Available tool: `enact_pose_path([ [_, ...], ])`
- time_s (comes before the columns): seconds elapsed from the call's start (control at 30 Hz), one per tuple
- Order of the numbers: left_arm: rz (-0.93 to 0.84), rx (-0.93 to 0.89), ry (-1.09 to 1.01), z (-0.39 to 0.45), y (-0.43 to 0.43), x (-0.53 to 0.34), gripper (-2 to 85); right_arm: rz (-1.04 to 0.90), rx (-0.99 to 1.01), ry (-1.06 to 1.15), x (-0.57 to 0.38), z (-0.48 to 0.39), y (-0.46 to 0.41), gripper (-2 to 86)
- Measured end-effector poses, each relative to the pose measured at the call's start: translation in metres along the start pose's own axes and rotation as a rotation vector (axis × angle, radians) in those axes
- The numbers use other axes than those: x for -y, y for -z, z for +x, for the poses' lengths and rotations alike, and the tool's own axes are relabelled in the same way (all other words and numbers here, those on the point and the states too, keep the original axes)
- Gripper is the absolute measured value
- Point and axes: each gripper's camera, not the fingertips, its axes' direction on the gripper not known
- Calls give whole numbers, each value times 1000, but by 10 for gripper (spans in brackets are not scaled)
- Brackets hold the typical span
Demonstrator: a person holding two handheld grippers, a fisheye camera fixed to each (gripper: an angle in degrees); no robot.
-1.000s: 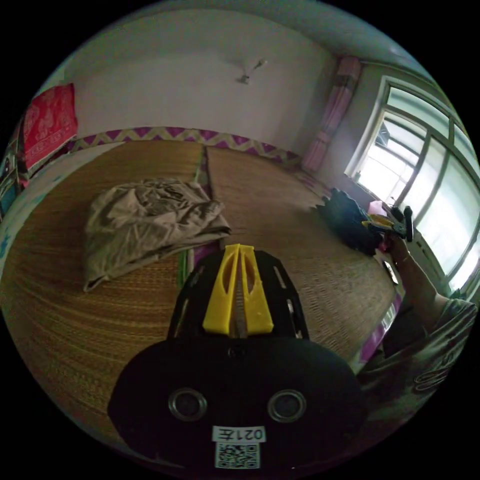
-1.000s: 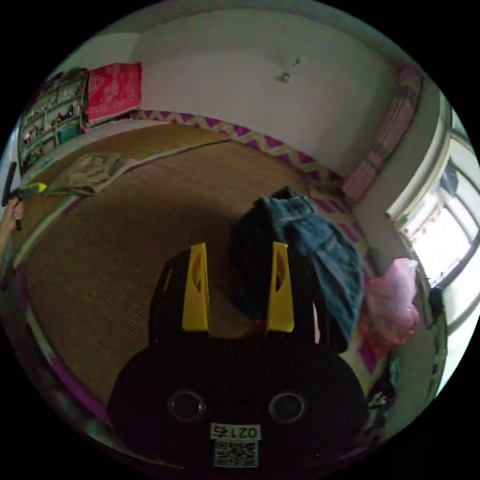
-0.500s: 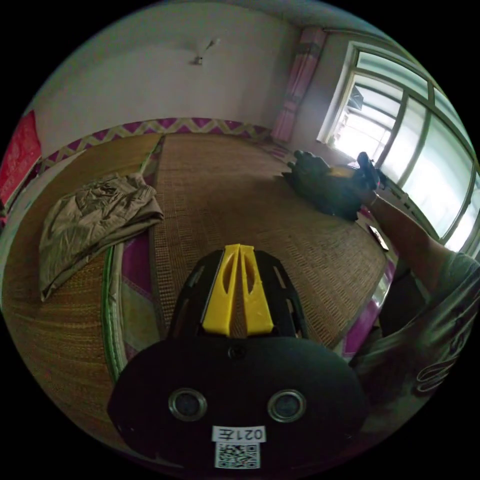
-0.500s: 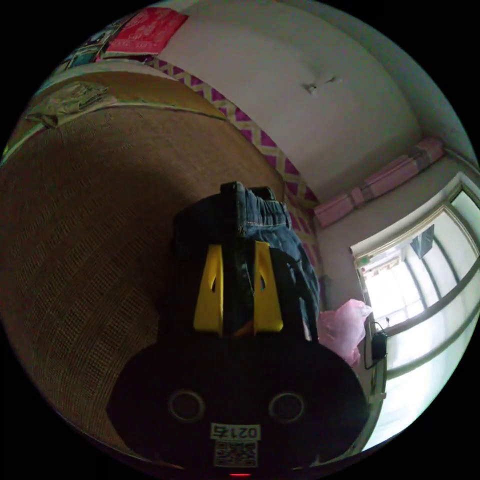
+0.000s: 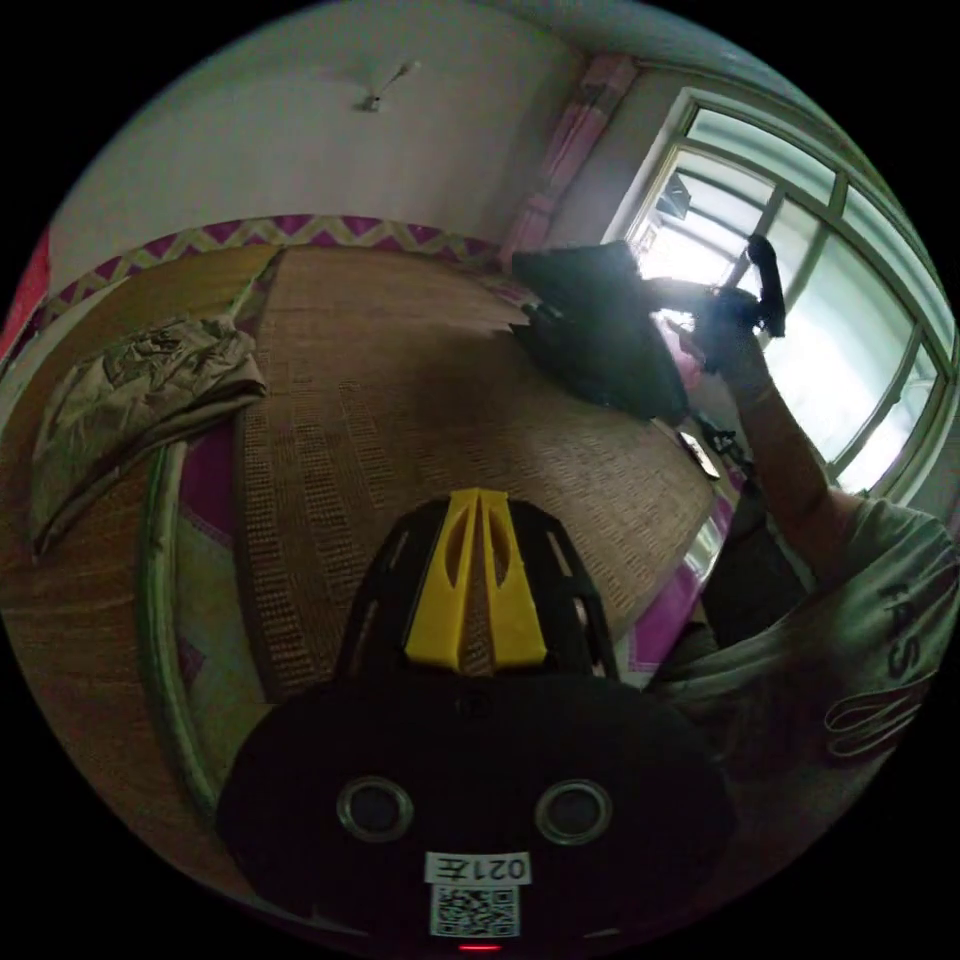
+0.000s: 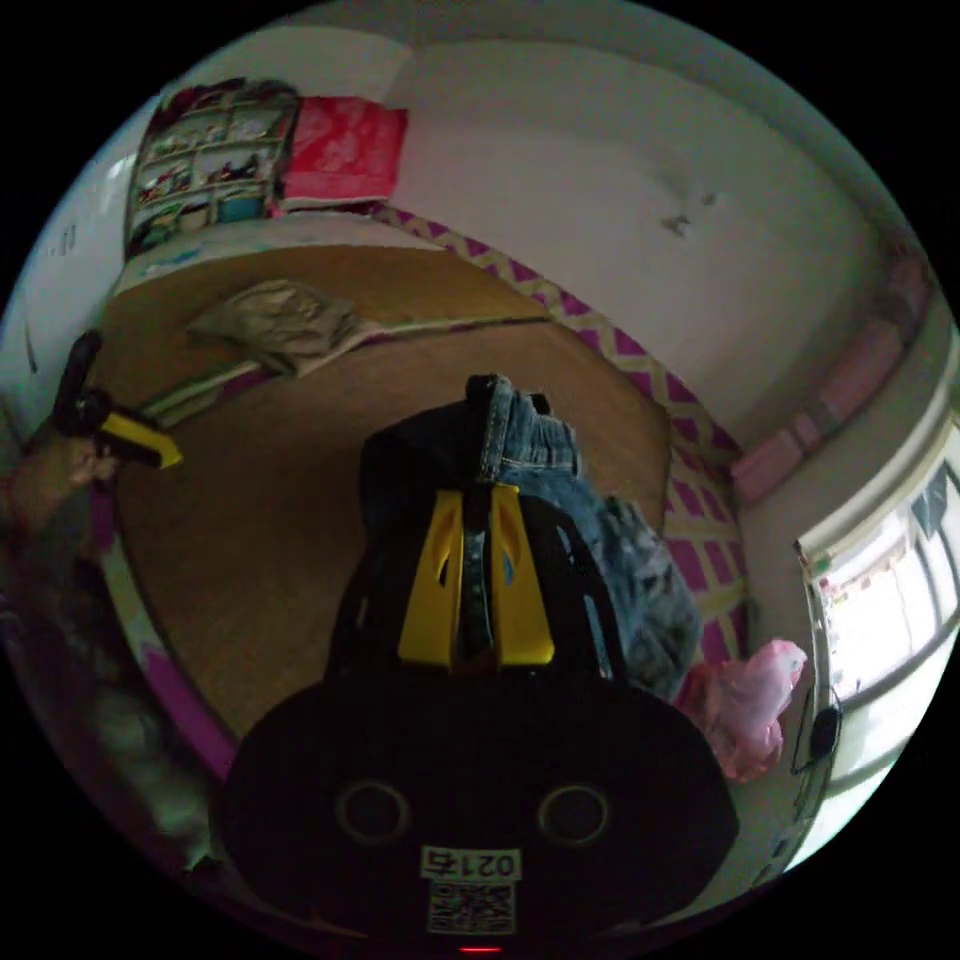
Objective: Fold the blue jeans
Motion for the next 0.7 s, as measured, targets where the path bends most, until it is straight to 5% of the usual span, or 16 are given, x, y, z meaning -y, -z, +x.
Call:
enact_pose_path([
  [0.17, 46, 68, 80, 11, -22, -38, 10, -29, 256, 178, 28, -228, -31, 47],
  [0.27, 43, 127, 120, 11, -33, -64, 5, -93, 437, 139, 34, -291, -59, 51],
  [0.53, 16, 112, 110, 18, -76, -102, -5, 32, 519, 78, 62, -250, 36, 113],
  [0.7, 32, 84, 118, 30, -118, -114, -6, -73, 377, 125, 121, -259, 16, 106],
])
